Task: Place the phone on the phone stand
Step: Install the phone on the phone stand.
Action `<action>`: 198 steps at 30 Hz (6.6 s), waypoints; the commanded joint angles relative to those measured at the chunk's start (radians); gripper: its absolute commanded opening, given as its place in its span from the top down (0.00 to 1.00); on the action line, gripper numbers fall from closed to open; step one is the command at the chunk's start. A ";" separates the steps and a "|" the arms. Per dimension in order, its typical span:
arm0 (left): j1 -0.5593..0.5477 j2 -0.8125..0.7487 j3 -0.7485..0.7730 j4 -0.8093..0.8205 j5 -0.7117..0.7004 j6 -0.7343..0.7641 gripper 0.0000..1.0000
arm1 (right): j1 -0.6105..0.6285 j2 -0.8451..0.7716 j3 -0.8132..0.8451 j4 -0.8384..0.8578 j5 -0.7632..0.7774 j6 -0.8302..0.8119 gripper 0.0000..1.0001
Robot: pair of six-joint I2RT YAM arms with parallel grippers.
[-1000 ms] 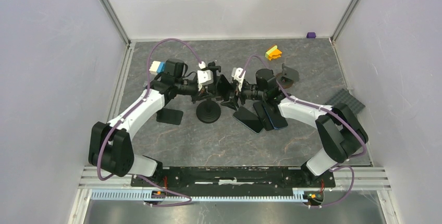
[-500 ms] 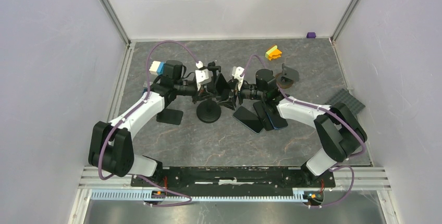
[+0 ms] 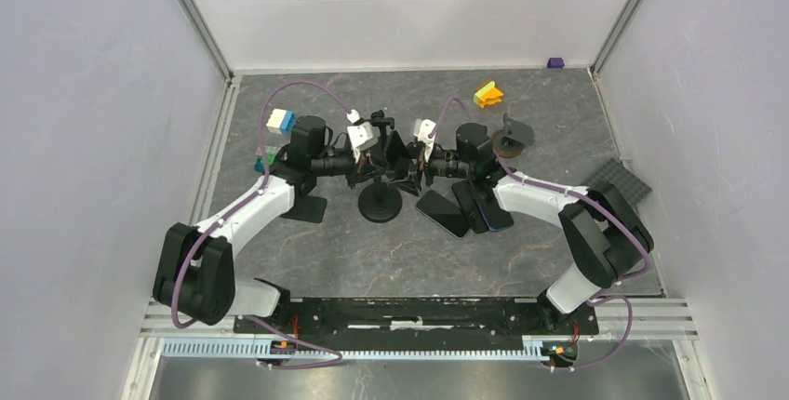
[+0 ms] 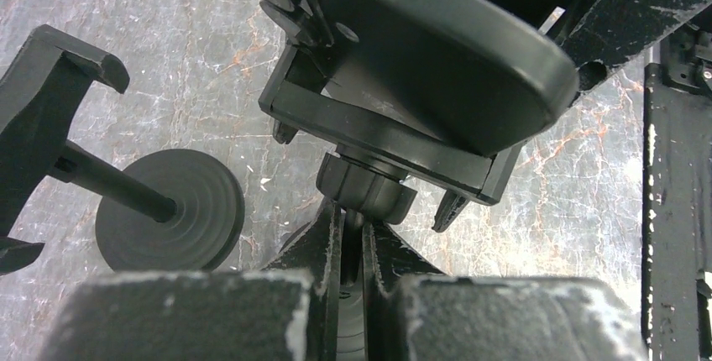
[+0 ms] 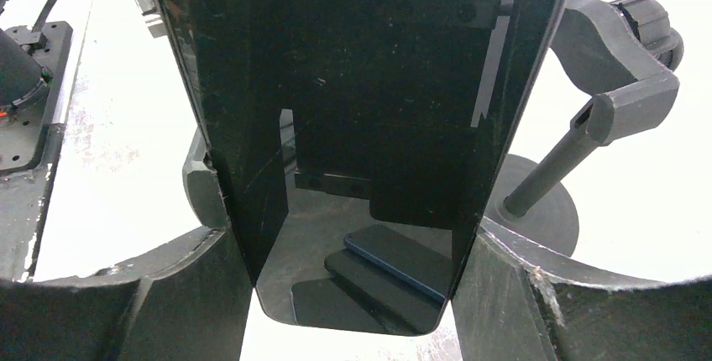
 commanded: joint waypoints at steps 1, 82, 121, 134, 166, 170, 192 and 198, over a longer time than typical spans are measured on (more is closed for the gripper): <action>-0.077 0.054 -0.012 0.044 -0.163 -0.100 0.98 | 0.131 0.019 0.050 -0.052 -0.197 -0.056 0.99; -0.132 0.030 -0.015 -0.069 -0.051 0.086 0.98 | -0.097 -0.252 0.098 -0.468 -0.114 -0.322 1.00; -0.147 0.055 0.023 -0.211 0.065 0.169 0.98 | -0.140 0.096 0.436 -0.868 -0.348 -0.590 1.00; -0.190 0.088 0.057 -0.229 0.061 0.215 0.98 | -0.142 0.176 0.581 -1.142 -0.371 -0.822 1.00; -0.172 0.144 0.079 -0.286 0.256 0.220 0.98 | -0.089 0.168 0.516 -0.872 -0.371 -0.619 1.00; -0.199 0.155 0.103 -0.348 0.245 0.262 0.98 | -0.089 0.191 0.531 -0.869 -0.332 -0.614 1.00; -0.263 0.236 0.198 -0.631 0.241 0.481 0.98 | -0.089 0.353 0.795 -1.281 -0.281 -0.987 1.00; -0.273 0.239 0.194 -0.632 0.228 0.489 0.98 | -0.088 0.339 0.802 -1.191 -0.227 -0.885 1.00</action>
